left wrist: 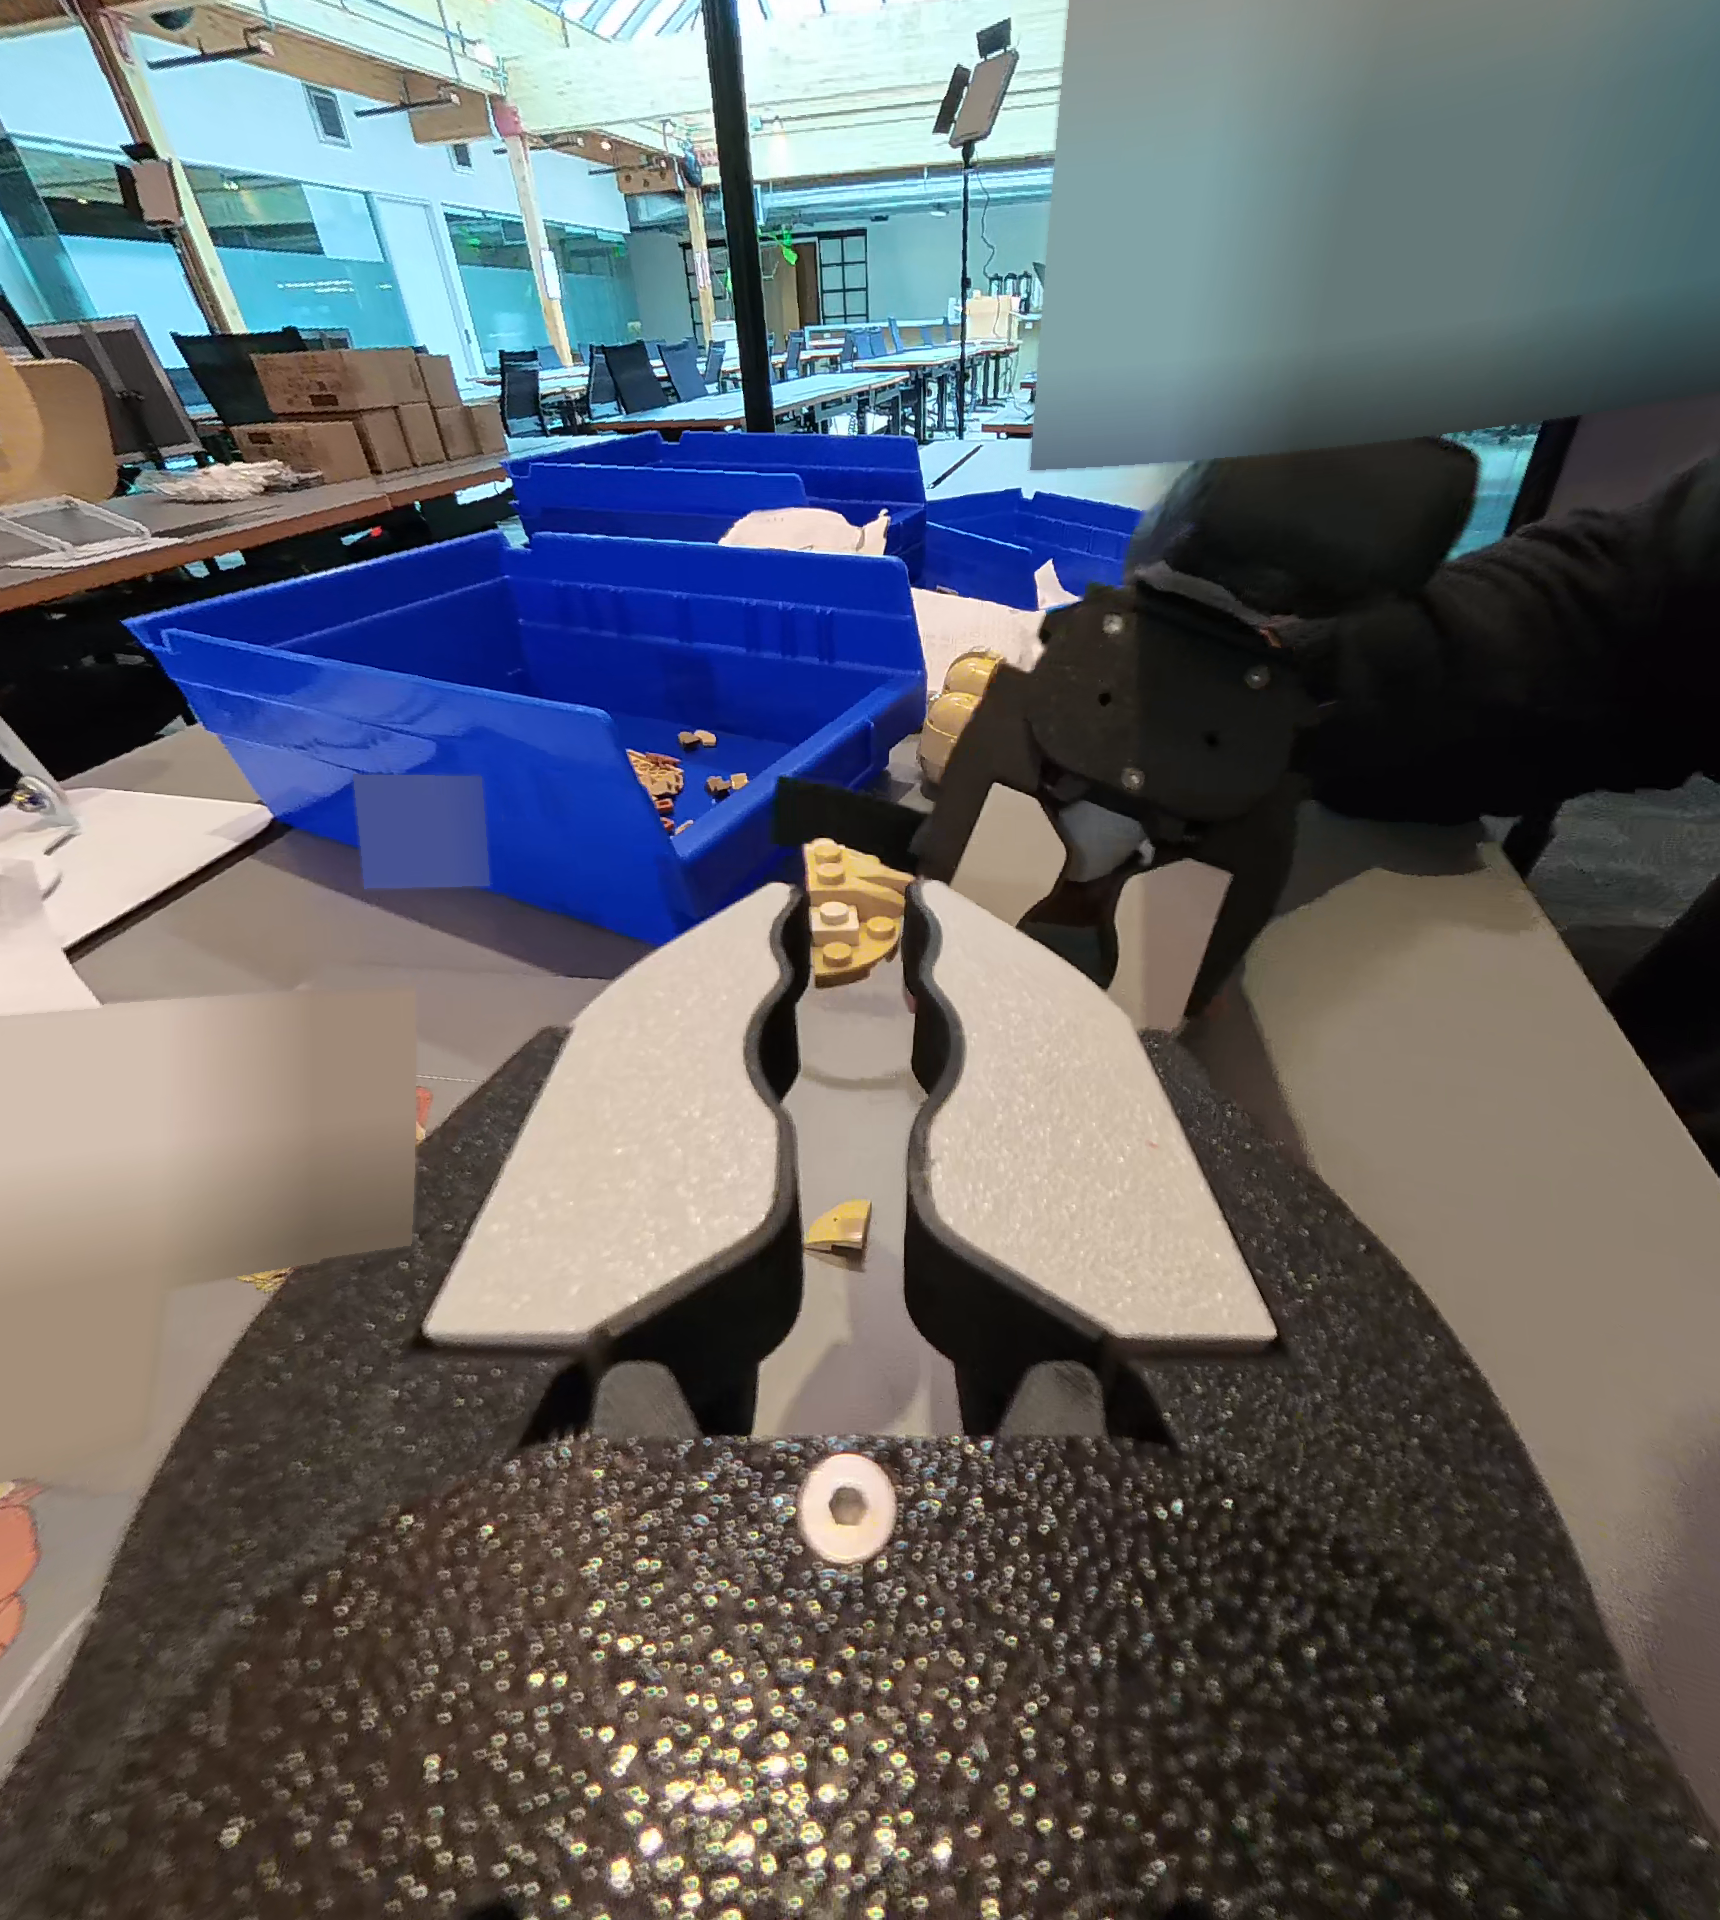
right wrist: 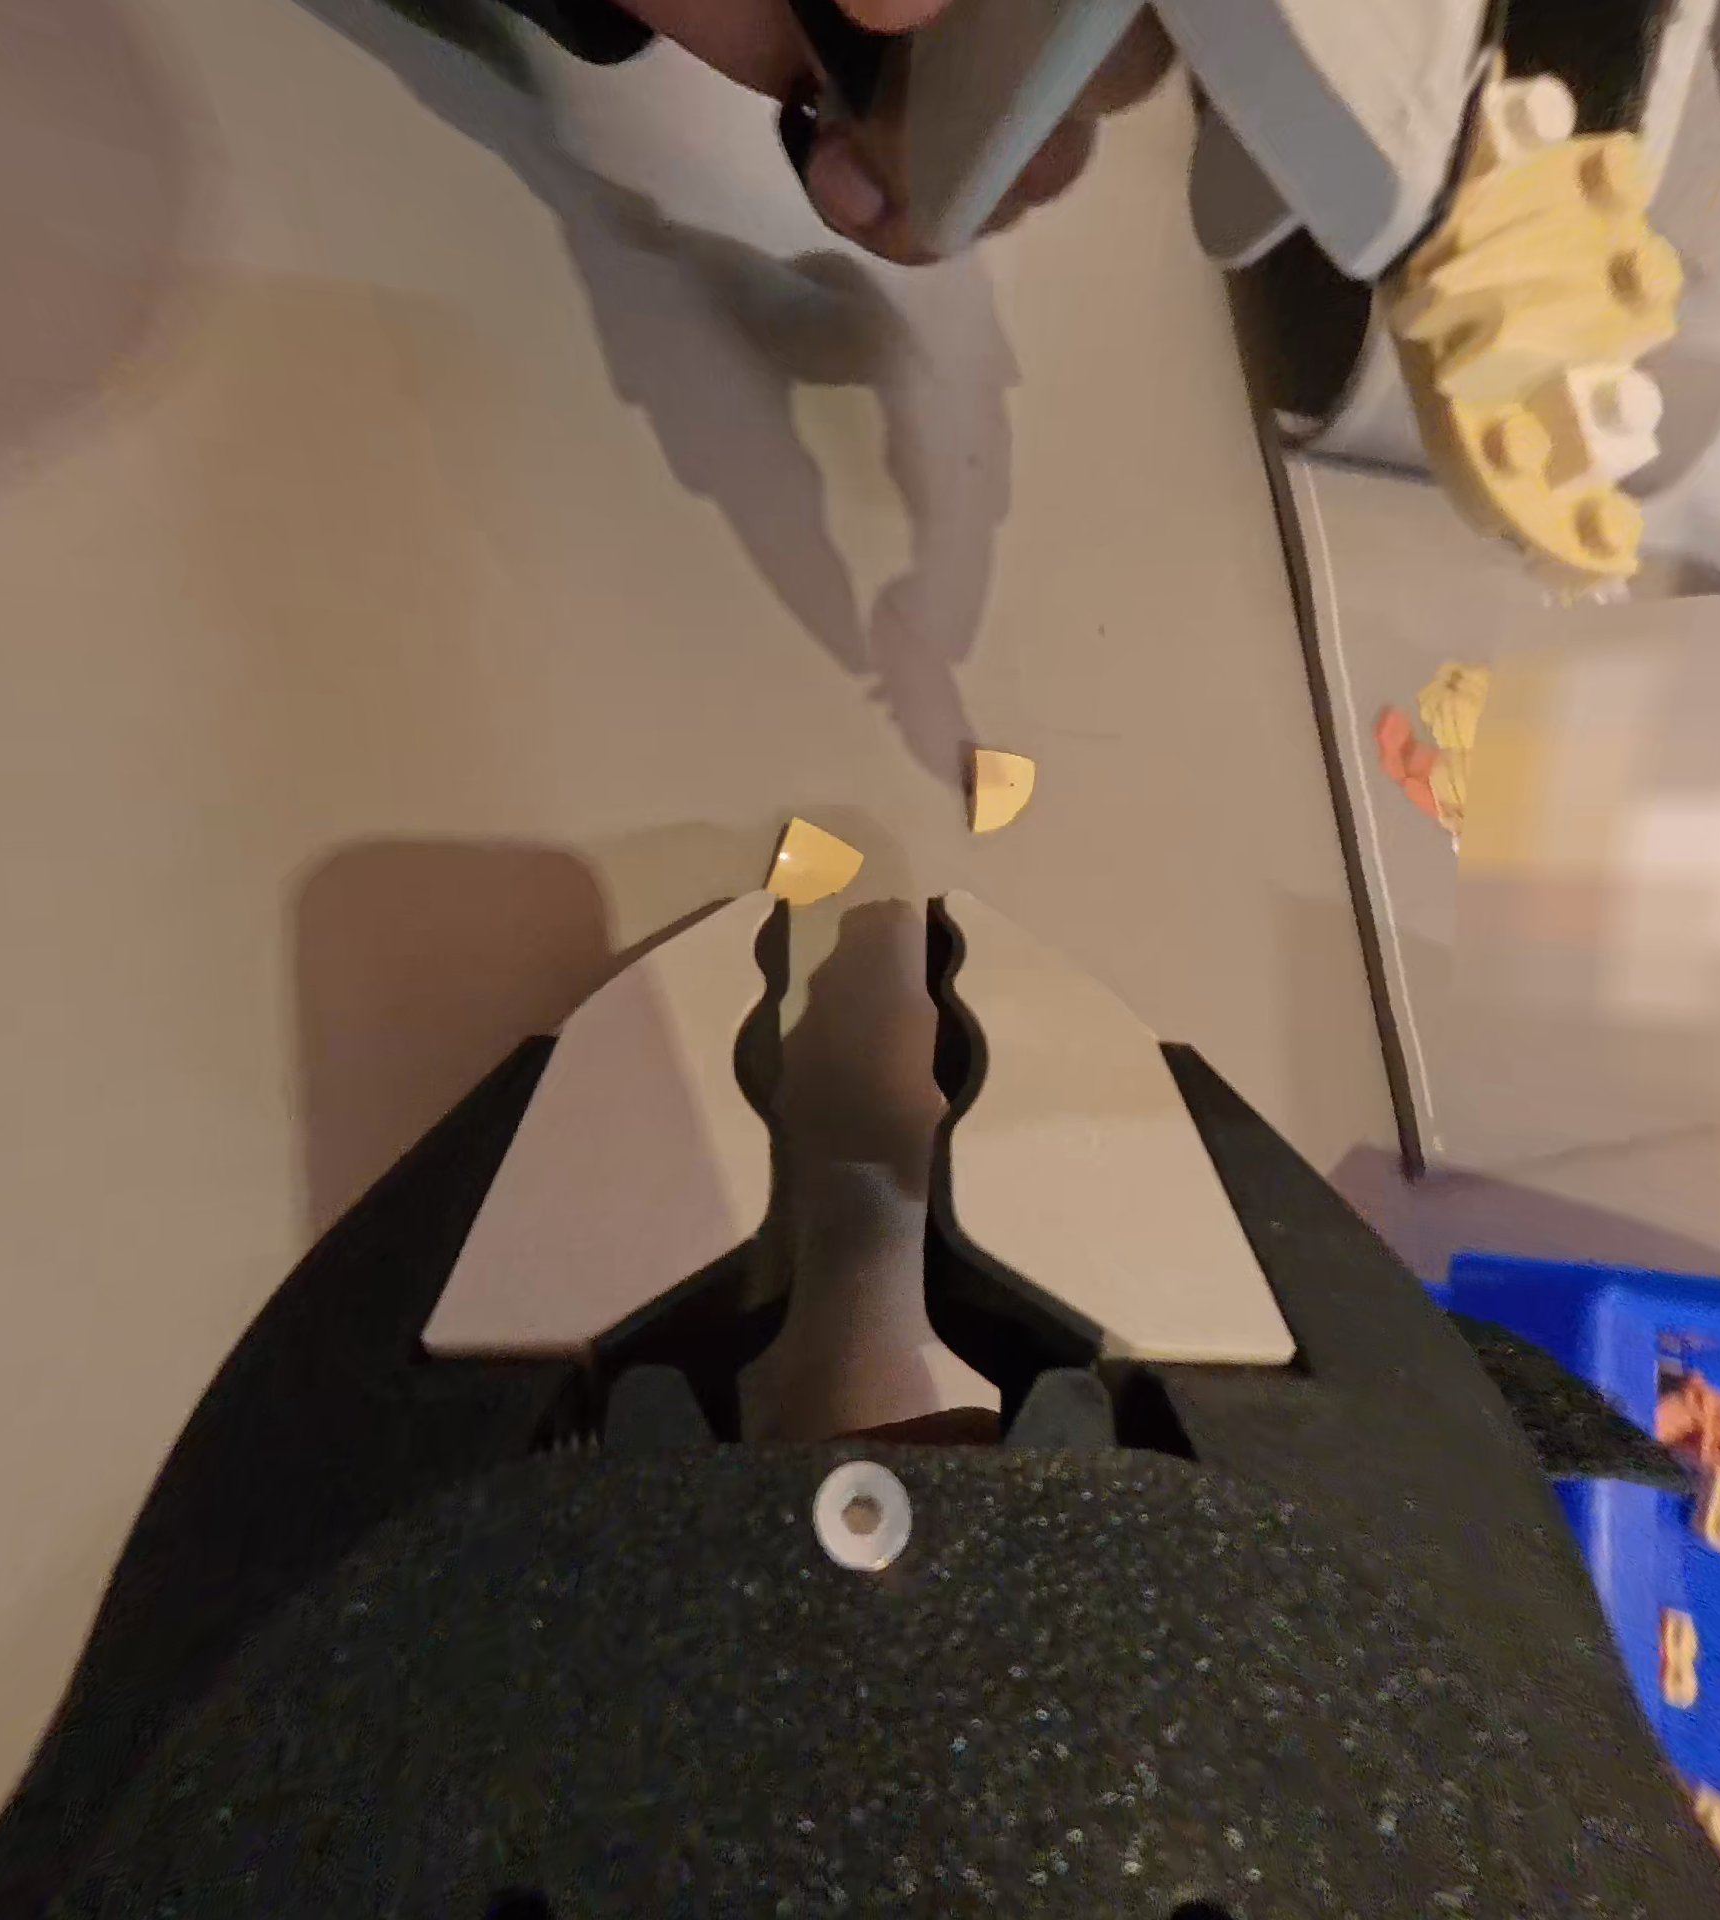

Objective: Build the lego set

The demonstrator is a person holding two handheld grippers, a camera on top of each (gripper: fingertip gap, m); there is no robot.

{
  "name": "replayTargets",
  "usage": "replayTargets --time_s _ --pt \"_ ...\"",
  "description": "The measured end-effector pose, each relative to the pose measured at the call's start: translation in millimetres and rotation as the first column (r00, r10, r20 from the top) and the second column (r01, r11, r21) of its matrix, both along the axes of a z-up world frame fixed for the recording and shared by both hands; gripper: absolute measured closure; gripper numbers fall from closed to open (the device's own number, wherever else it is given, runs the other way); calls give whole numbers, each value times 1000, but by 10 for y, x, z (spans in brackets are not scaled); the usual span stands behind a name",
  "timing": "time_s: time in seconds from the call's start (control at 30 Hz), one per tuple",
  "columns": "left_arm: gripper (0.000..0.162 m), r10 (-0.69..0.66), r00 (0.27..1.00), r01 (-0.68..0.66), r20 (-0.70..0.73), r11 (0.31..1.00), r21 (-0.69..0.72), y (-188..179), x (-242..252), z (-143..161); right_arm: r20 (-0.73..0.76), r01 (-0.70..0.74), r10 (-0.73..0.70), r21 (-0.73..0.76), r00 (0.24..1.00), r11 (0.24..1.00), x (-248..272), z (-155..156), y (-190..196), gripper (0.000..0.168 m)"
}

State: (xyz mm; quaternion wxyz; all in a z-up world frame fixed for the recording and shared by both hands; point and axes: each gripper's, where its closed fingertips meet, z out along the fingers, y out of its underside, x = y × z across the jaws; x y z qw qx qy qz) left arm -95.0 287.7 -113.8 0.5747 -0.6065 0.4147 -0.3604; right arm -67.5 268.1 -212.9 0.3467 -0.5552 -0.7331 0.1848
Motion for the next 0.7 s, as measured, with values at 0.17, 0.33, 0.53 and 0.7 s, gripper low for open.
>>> replayTargets --time_s 0.17,0.33,0.53,0.7 --pt "145 -1 1000 1 -9 1000 3 5 -9 -10 -6 -258 259 -131 966 957 15 -5 -89 141" --pt "145 11 1000 -11 -10 1000 0 44 -50 -23 13 -319 330 -223 944 921 -39 -78 -21 136" --pt "146 -10 1000 10 -9 1000 -28 40 -25 -69 22 -348 364 -246 931 905 -74 -88 -48 133" --pt "146 -22 1000 21 -17 999 -38 34 -6 -103 25 -349 366 -251 930 903 -115 -94 -58 143"
